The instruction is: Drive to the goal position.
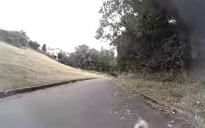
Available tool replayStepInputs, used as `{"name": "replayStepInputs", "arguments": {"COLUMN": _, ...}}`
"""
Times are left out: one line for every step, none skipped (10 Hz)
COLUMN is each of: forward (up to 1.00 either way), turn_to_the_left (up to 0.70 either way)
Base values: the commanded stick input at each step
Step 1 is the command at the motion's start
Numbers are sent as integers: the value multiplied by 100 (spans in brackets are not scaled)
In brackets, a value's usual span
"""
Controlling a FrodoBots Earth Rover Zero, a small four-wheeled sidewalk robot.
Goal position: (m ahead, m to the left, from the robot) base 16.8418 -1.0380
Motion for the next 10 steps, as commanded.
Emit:
{"name": "replayStepInputs", "arguments": {"forward": 70, "turn_to_the_left": 0}}
{"name": "replayStepInputs", "arguments": {"forward": 70, "turn_to_the_left": 0}}
{"name": "replayStepInputs", "arguments": {"forward": 70, "turn_to_the_left": 0}}
{"name": "replayStepInputs", "arguments": {"forward": 70, "turn_to_the_left": 0}}
{"name": "replayStepInputs", "arguments": {"forward": 70, "turn_to_the_left": 0}}
{"name": "replayStepInputs", "arguments": {"forward": 70, "turn_to_the_left": 0}}
{"name": "replayStepInputs", "arguments": {"forward": 70, "turn_to_the_left": 0}}
{"name": "replayStepInputs", "arguments": {"forward": 70, "turn_to_the_left": 0}}
{"name": "replayStepInputs", "arguments": {"forward": 70, "turn_to_the_left": 0}}
{"name": "replayStepInputs", "arguments": {"forward": 70, "turn_to_the_left": 0}}
